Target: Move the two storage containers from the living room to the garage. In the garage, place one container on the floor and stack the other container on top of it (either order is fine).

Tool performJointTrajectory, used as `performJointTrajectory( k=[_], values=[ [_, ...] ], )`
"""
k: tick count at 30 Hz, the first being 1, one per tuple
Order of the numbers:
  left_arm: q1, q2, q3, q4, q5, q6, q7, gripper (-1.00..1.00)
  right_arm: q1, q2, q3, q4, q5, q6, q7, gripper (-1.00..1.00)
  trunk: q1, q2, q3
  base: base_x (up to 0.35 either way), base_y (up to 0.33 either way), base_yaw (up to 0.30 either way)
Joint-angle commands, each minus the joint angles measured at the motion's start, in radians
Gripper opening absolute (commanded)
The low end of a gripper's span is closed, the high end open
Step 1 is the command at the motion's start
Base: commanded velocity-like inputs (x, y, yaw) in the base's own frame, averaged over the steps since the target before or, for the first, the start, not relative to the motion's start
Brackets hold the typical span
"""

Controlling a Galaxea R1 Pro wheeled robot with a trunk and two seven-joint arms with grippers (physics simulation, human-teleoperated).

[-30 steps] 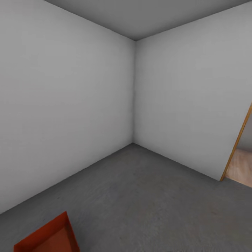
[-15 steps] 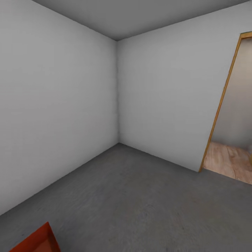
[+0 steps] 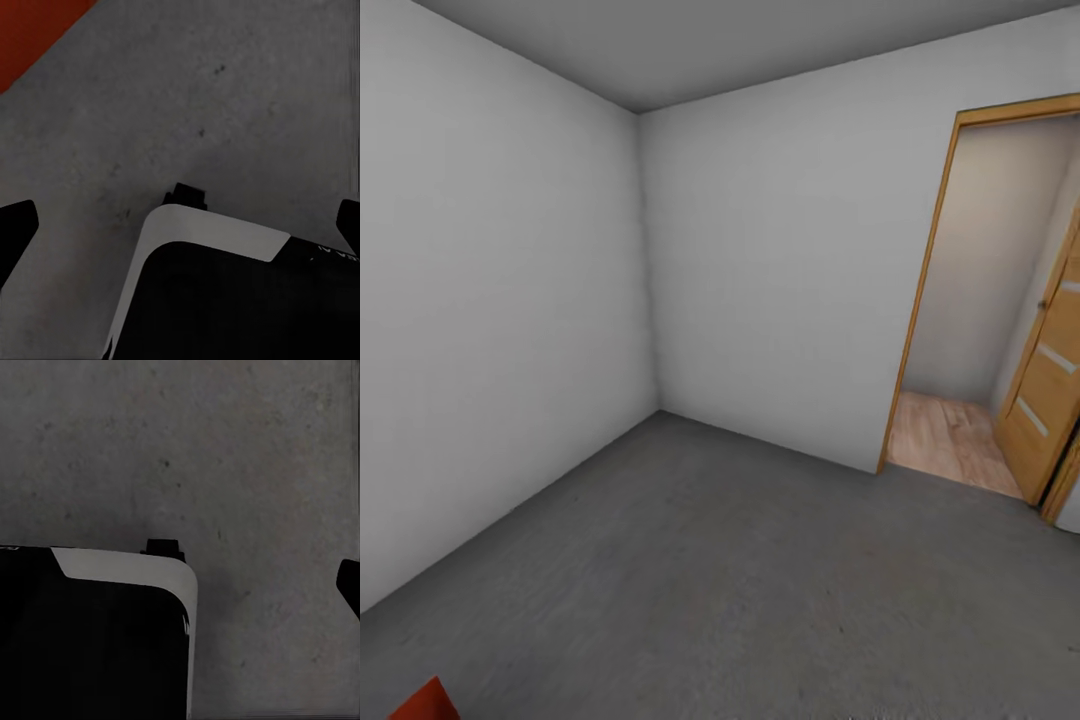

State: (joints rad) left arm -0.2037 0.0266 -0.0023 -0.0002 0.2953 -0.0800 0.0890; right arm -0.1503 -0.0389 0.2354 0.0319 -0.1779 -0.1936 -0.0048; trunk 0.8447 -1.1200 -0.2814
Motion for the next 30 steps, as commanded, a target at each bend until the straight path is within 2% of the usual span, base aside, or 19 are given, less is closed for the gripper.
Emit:
performJointTrajectory(
  k=[1, 13, 21, 30],
  values=[
    [0.000, 0.000, -0.001, 0.000, 0.004, -0.003, 0.002, 1.00, -0.002, 0.000, 0.009, 0.003, -0.009, -0.006, 0.000, 1.00, 0.000, -0.001, -0.001, 0.000, 0.000, -0.300],
    [0.000, -0.001, -0.001, 0.000, 0.005, -0.003, 0.002, 1.00, -0.002, 0.001, 0.009, 0.003, -0.009, -0.006, 0.000, 1.00, 0.000, -0.001, -0.001, 0.000, 0.000, -0.300],
    [0.000, -0.014, 0.010, -0.011, 0.001, -0.001, 0.007, 1.00, -0.002, -0.001, 0.009, 0.003, -0.008, -0.005, 0.000, 1.00, 0.000, -0.001, -0.001, 0.000, 0.000, -0.300],
    [0.000, -0.015, 0.007, -0.012, -0.002, -0.003, 0.000, 1.00, -0.002, 0.000, 0.009, 0.003, -0.009, -0.006, -0.001, 1.00, 0.000, -0.001, -0.001, 0.000, 0.000, -0.300]
  ],
)
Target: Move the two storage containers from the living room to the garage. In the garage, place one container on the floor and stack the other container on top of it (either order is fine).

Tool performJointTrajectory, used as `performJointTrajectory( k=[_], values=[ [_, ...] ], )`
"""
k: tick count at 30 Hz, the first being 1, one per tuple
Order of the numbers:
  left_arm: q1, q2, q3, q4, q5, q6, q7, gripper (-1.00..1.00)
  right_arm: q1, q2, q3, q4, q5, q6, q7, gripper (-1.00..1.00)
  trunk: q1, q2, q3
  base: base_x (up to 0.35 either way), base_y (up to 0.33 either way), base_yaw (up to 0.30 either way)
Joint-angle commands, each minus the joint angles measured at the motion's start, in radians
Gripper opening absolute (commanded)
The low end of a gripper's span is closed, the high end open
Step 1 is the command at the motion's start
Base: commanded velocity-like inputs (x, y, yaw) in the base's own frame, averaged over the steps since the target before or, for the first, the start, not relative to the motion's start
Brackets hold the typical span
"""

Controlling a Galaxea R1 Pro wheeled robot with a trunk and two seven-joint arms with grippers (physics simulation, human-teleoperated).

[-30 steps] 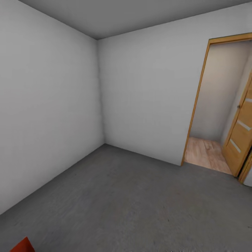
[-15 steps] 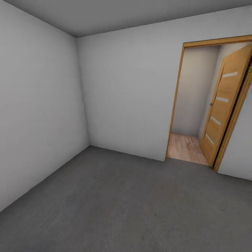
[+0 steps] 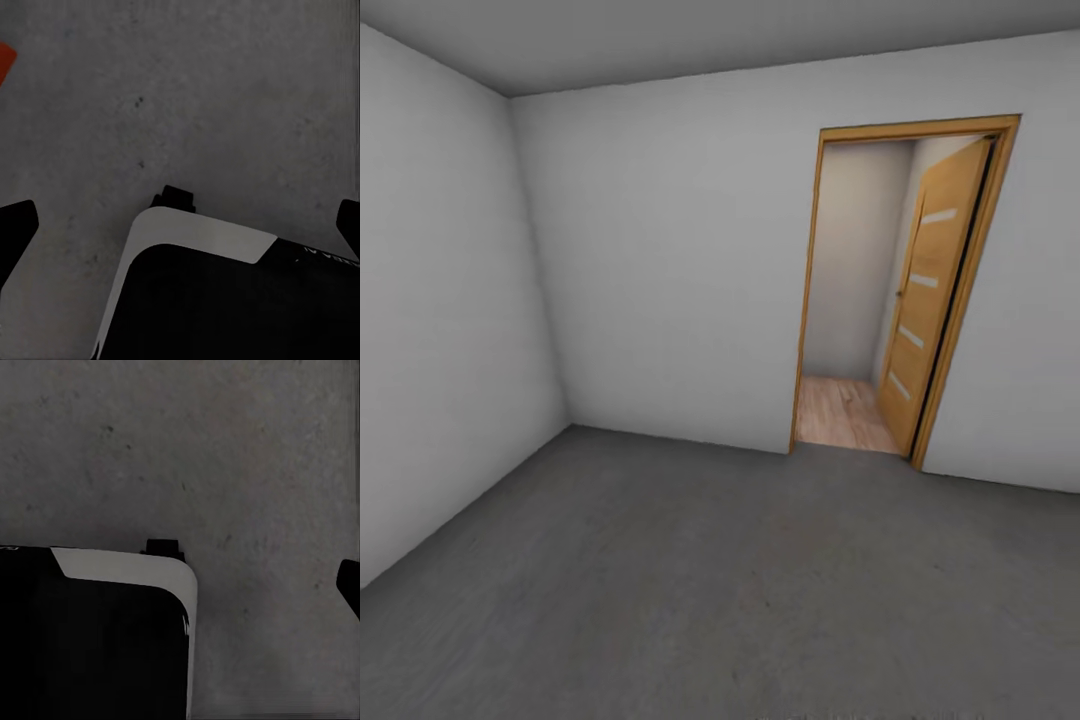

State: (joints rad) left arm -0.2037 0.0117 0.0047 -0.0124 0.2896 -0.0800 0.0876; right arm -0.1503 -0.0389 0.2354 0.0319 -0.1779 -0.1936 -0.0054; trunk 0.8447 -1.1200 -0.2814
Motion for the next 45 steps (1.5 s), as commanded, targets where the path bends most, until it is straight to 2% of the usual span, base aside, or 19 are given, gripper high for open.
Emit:
performJointTrajectory(
  k=[1, 45],
  values=[
    [0.000, 0.000, 0.000, 0.000, 0.003, -0.003, 0.001, 1.00, -0.002, 0.000, 0.009, 0.003, -0.009, -0.006, -0.001, 1.00, 0.000, -0.001, -0.001, 0.000, 0.000, -0.300],
    [0.000, -0.007, -0.005, 0.005, 0.002, -0.003, 0.001, 1.00, -0.002, 0.004, 0.009, 0.003, -0.009, -0.006, -0.012, 1.00, 0.000, -0.001, -0.001, 0.000, 0.000, -0.300]
  ],
)
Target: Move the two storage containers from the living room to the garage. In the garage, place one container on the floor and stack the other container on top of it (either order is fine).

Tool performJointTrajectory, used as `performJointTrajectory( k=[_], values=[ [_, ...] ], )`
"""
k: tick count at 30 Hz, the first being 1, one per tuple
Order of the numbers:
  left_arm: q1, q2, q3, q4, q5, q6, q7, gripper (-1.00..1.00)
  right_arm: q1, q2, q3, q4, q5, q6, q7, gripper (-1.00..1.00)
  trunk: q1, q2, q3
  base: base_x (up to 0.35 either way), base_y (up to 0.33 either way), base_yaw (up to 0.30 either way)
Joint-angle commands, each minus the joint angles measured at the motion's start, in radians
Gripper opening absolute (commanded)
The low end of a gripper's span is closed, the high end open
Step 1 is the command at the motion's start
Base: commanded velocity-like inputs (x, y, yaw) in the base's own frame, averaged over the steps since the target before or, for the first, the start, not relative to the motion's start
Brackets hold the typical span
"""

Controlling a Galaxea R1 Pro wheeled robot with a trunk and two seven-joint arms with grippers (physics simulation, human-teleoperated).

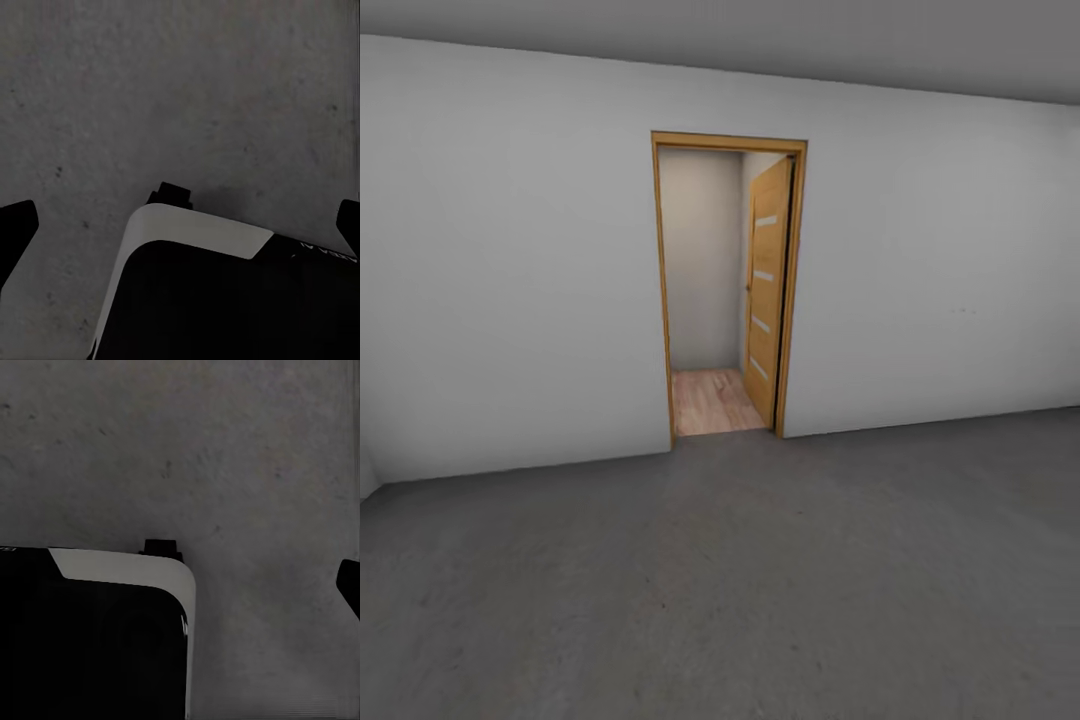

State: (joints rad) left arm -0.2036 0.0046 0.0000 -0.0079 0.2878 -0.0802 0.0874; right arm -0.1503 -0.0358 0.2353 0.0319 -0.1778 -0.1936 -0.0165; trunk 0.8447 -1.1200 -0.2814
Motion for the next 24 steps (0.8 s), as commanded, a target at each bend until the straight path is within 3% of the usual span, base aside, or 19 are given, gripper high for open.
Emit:
performJointTrajectory(
  k=[1, 12, 24],
  values=[
    [0.000, 0.000, 0.000, 0.000, 0.004, -0.003, 0.002, 1.00, -0.002, 0.000, 0.009, 0.003, -0.009, -0.006, 0.000, 1.00, 0.000, -0.001, -0.001, 0.000, 0.000, -0.300],
    [0.000, 0.000, -0.001, 0.000, 0.002, -0.003, 0.001, 1.00, -0.002, -0.001, 0.009, 0.003, -0.009, -0.006, 0.000, 1.00, 0.000, -0.001, -0.001, 0.039, 0.000, -0.285],
    [0.000, 0.000, -0.003, 0.000, -0.001, 0.011, 0.000, 1.00, -0.002, -0.006, 0.009, 0.002, -0.005, -0.001, 0.001, 1.00, 0.000, -0.001, -0.001, 0.294, 0.000, -0.037]
  ],
)
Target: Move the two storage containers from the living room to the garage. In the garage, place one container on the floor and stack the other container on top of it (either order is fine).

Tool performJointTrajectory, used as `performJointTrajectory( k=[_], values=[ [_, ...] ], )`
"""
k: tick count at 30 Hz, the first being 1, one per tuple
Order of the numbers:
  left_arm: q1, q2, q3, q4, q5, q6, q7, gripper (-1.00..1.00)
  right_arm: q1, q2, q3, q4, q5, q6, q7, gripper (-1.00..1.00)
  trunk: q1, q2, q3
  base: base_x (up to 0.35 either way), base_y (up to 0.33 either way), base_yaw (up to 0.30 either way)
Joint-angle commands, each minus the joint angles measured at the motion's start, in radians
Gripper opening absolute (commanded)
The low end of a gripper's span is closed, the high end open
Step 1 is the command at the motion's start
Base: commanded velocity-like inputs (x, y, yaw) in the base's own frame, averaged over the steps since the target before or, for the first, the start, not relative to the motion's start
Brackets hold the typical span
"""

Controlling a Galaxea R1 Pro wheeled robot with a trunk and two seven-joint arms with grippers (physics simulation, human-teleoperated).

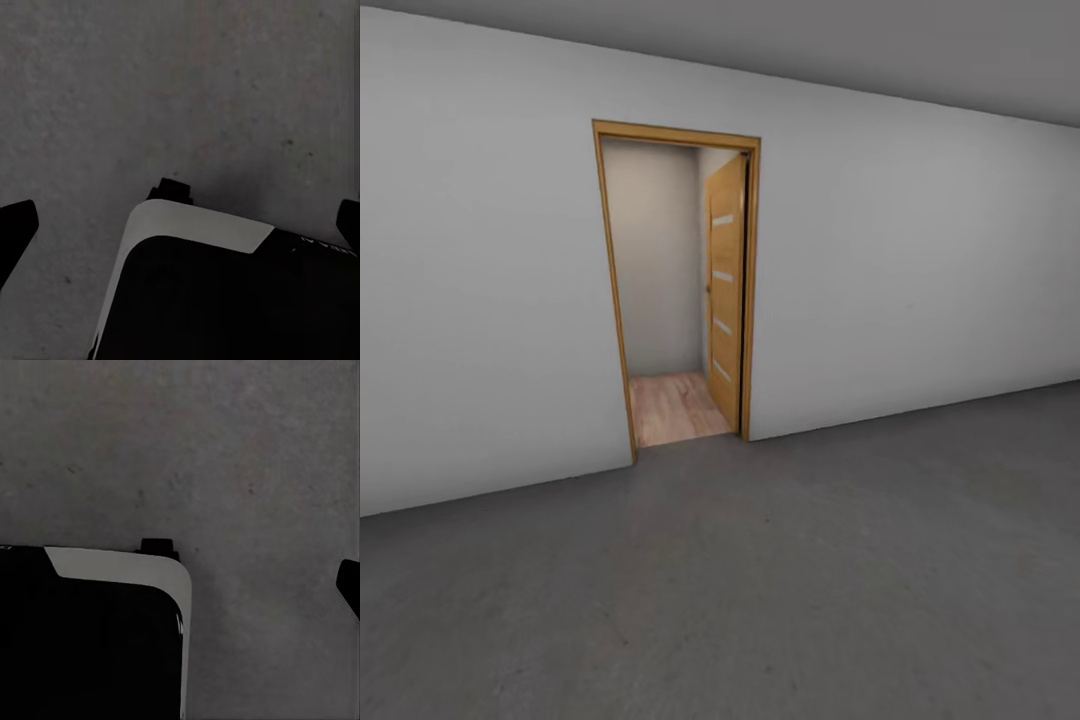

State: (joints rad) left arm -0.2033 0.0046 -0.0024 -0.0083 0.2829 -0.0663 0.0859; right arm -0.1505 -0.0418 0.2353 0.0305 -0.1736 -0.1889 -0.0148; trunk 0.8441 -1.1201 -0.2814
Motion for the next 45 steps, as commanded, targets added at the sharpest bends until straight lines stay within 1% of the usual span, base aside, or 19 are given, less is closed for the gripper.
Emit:
performJointTrajectory(
  k=[1, 6, 21, 34, 45],
  values=[
    [-0.001, 0.000, -0.001, 0.001, 0.004, -0.003, 0.002, 1.00, -0.001, 0.001, 0.009, 0.003, -0.009, -0.006, -0.001, 1.00, 0.001, -0.001, -0.001, 0.318, 0.000, -0.001],
    [-0.001, 0.001, -0.002, 0.001, 0.004, -0.002, 0.002, 1.00, -0.001, 0.004, 0.009, 0.003, -0.009, -0.008, -0.001, 1.00, 0.001, -0.001, -0.001, 0.319, 0.000, 0.000],
    [-0.001, 0.001, -0.002, 0.001, 0.004, -0.004, 0.002, 1.00, -0.001, 0.000, 0.009, 0.003, -0.011, -0.007, -0.005, 1.00, 0.001, -0.001, -0.001, 0.320, 0.000, 0.000],
    [-0.001, 0.001, -0.002, 0.001, 0.004, -0.012, 0.003, 1.00, -0.001, -0.001, 0.010, 0.003, -0.003, -0.007, -0.005, 1.00, 0.001, -0.001, -0.001, 0.320, 0.000, 0.000],
    [-0.001, 0.001, -0.002, 0.001, 0.004, -0.006, 0.003, 1.00, -0.001, 0.002, 0.014, 0.002, 0.003, -0.007, -0.005, 1.00, 0.001, -0.001, -0.001, 0.321, 0.000, 0.000]
  ],
)
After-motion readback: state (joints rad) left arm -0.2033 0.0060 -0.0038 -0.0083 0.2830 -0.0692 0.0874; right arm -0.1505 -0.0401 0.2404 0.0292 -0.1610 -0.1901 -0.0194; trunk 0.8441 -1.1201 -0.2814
